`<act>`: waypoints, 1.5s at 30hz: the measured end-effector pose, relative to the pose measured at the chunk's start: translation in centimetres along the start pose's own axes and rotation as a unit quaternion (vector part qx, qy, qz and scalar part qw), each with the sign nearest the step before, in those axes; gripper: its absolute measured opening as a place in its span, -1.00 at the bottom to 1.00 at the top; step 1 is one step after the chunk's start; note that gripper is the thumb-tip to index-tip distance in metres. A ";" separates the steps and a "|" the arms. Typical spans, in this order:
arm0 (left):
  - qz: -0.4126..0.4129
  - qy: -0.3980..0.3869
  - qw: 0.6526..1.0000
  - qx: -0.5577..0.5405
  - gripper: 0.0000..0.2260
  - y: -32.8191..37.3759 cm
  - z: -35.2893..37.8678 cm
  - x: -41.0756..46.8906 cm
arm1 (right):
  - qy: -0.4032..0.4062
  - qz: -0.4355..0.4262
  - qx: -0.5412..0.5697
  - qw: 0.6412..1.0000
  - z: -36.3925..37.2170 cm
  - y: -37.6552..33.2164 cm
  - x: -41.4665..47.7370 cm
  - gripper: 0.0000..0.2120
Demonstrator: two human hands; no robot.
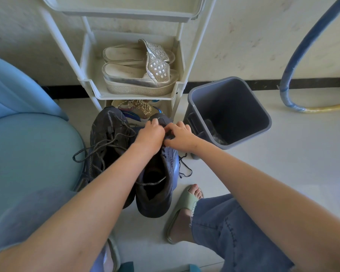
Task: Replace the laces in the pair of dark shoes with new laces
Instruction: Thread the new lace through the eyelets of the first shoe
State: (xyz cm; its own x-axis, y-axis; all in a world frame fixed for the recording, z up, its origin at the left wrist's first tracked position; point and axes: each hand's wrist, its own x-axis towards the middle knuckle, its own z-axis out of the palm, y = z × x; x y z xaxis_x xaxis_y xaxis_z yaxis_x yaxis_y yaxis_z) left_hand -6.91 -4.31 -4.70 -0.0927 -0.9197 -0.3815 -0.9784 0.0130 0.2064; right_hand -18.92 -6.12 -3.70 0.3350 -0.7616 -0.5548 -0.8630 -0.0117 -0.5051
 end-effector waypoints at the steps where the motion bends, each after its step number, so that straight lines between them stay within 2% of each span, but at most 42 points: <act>1: 0.004 -0.004 1.000 0.007 -0.73 -0.4 -0.2 0.1 | -0.003 -0.012 0.006 1.000 0.0 0.2 0.0 -0.61; 8: -0.011 -0.006 1.000 0.027 -0.67 -1.5 -0.3 -0.4 | -0.008 -0.057 0.028 0.998 0.7 0.0 0.5 -0.60; 13: -0.024 0.010 0.999 0.024 -0.67 -1.3 0.1 -0.6 | 0.015 -0.051 -0.033 0.998 1.3 -0.5 0.8 -0.56; 17: -0.022 0.026 0.999 0.013 -0.72 -1.8 0.0 -0.8 | 0.048 -0.082 -0.099 0.990 1.0 -0.8 1.1 -0.63; 28: -0.040 0.033 0.998 -0.040 -0.79 -3.4 -1.6 -0.6 | 0.042 -0.119 -0.194 0.973 1.1 -0.8 0.7 -0.64; 32: -0.045 0.038 0.993 -0.105 -0.82 -3.1 -1.7 -0.6 | 0.065 -0.109 -0.052 0.991 0.9 -0.6 1.1 -0.77; 36: -0.033 0.001 0.985 -0.170 -0.44 -3.1 -1.0 -1.1 | 0.115 -0.113 0.004 0.987 0.4 0.1 1.5 -0.84; 37: -0.027 -0.002 0.985 -0.168 -0.40 -3.0 -0.6 -1.3 | 0.119 -0.120 0.003 0.986 0.5 0.1 1.5 -0.84; 41: -0.066 0.043 0.984 -0.158 -0.56 -2.2 0.7 -1.6 | 0.141 -0.131 0.020 0.981 0.9 -0.9 1.4 -0.84; 45: -0.098 -0.020 0.976 -0.196 -0.62 -1.9 0.5 -1.2 | 0.195 -0.121 0.187 0.955 -0.2 -3.1 0.6 -0.86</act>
State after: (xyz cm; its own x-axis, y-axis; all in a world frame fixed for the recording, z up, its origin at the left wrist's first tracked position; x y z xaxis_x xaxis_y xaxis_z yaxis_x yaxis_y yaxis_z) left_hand -5.05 -3.08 -5.07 0.0742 -0.8737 -0.4808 -0.8334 -0.3191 0.4512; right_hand -16.13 -6.65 -2.32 0.2782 -0.9502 -0.1402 -0.5580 -0.0411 -0.8288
